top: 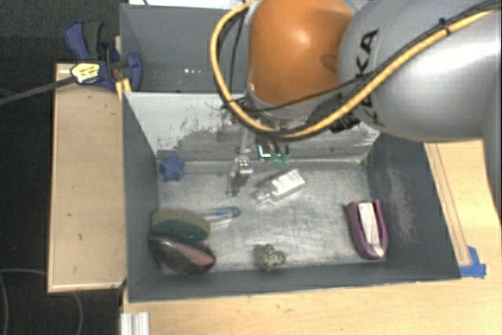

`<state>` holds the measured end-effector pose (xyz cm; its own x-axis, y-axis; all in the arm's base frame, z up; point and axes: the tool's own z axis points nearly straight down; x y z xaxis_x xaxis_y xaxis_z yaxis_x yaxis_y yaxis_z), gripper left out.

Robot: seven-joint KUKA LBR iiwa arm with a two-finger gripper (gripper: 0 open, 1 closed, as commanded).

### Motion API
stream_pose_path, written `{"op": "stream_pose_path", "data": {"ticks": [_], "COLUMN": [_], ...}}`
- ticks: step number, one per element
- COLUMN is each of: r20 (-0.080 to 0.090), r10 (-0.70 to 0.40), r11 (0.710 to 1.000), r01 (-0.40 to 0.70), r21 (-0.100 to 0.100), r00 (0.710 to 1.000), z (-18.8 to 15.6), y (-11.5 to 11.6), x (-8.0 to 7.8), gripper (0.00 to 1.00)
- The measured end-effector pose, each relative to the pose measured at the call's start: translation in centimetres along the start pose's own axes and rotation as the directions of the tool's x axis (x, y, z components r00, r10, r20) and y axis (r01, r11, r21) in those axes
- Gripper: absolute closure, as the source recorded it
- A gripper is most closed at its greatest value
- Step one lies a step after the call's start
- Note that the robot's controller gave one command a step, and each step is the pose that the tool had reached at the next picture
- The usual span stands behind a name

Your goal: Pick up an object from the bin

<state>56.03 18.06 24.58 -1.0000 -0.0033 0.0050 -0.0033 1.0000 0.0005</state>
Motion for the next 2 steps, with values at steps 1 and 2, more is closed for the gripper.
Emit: {"op": "stream_pose_path", "data": {"ticks": [1,2], "r20": [0.024,0.011], "r10": [-0.228,-0.33], "r11": [0.974,0.944], "r01": [0.228,0.33], "r21": [0.0,0.003], "r00": [0.973,0.944], "z": [17.4,14.3], "y": [2.5,7.2], "x": [5.2,-3.1], "gripper": [0.0,0.0]}}
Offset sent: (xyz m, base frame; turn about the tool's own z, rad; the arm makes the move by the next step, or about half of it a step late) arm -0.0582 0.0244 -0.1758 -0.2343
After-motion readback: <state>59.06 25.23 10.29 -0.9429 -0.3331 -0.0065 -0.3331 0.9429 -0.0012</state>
